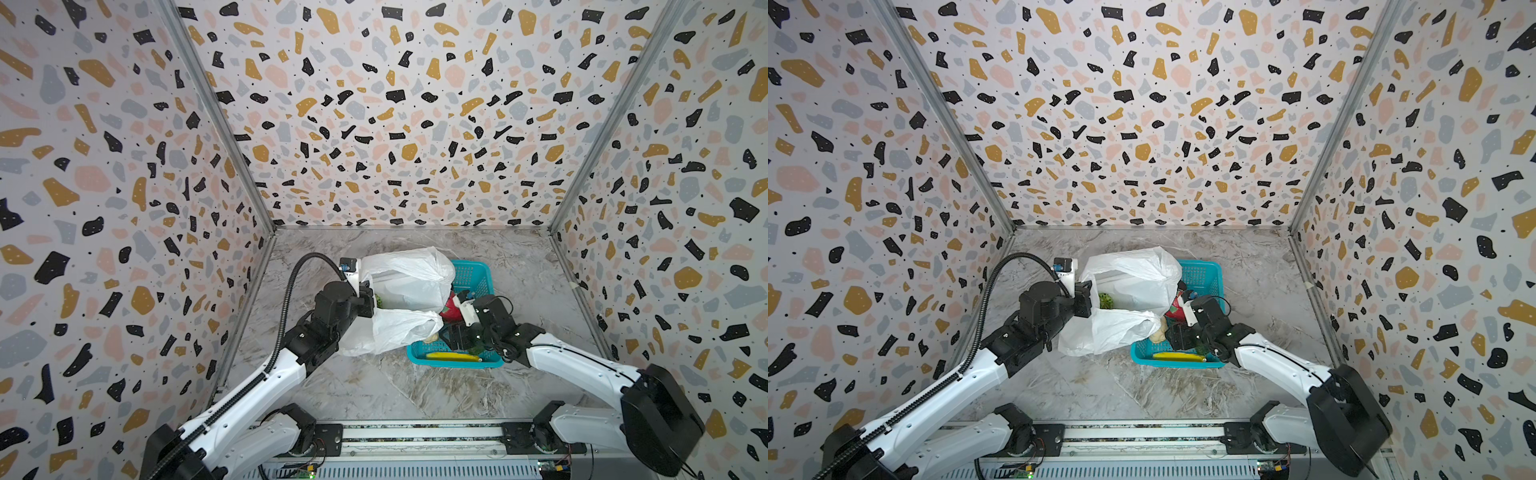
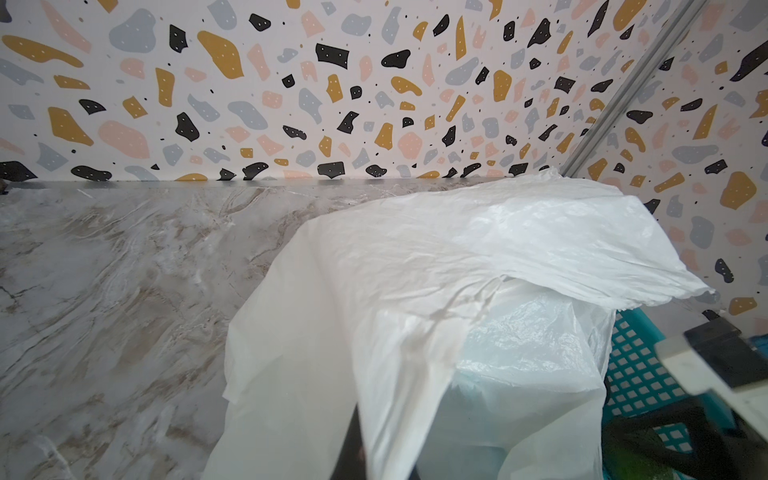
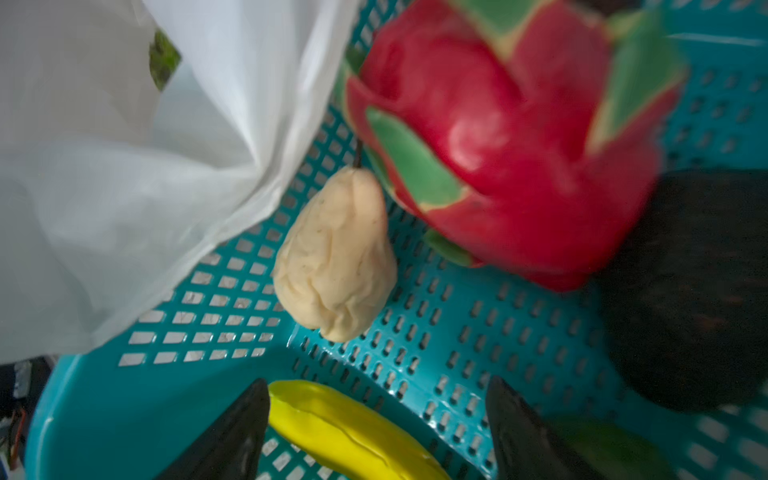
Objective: Place the fruits into the plastic bag
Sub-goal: 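Reach the right gripper into the basket and grasp the cream pear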
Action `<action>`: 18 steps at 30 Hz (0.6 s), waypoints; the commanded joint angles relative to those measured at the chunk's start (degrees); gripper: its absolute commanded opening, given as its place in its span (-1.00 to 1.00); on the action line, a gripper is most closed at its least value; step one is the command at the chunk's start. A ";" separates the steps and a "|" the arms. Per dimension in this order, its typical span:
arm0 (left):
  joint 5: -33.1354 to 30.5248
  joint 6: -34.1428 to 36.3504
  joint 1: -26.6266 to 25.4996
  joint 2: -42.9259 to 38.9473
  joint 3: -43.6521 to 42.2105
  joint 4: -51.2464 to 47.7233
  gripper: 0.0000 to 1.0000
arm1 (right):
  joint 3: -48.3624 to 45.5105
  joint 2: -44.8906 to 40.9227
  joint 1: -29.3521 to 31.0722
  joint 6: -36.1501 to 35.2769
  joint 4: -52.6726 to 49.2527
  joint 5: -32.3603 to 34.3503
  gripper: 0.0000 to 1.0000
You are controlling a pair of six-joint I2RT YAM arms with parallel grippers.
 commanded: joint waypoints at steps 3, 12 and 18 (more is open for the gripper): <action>0.23 -0.86 0.34 -0.54 0.92 1.29 -1.00 | 5.64 6.50 2.37 -1.13 4.71 -3.11 0.66; 0.16 -0.44 0.30 -0.94 1.26 0.64 -1.00 | 10.86 18.50 2.50 0.02 10.15 -3.55 0.46; 0.12 -0.54 0.30 -1.13 1.03 0.87 -1.00 | 10.11 18.06 2.46 1.05 10.98 -2.55 -0.11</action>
